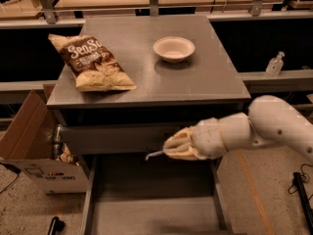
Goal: Place rxbar blueberry into middle drawer
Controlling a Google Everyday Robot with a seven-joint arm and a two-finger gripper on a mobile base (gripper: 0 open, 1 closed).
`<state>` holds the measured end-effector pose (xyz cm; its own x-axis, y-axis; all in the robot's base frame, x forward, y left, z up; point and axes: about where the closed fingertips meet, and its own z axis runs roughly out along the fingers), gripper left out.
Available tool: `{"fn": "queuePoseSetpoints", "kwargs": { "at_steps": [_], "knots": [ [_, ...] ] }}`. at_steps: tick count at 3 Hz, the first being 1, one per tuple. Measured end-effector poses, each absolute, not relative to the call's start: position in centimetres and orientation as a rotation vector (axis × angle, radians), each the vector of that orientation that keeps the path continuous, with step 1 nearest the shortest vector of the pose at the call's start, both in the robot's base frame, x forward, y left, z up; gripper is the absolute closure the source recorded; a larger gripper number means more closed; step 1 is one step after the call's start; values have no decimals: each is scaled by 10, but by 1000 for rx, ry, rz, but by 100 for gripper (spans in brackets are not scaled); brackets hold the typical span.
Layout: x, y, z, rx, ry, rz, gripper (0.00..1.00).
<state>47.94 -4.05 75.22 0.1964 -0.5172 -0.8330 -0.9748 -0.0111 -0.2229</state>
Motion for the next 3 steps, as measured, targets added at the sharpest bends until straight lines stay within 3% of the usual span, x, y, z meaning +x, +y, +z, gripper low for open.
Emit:
{"fn": "queuePoseSetpoints", "kwargs": {
  "at_steps": [1,3],
  "knots": [
    [468,-60,740,-1663,1404,642,100],
    [485,-42,676,-1618,1368,568,100]
  ]
}}
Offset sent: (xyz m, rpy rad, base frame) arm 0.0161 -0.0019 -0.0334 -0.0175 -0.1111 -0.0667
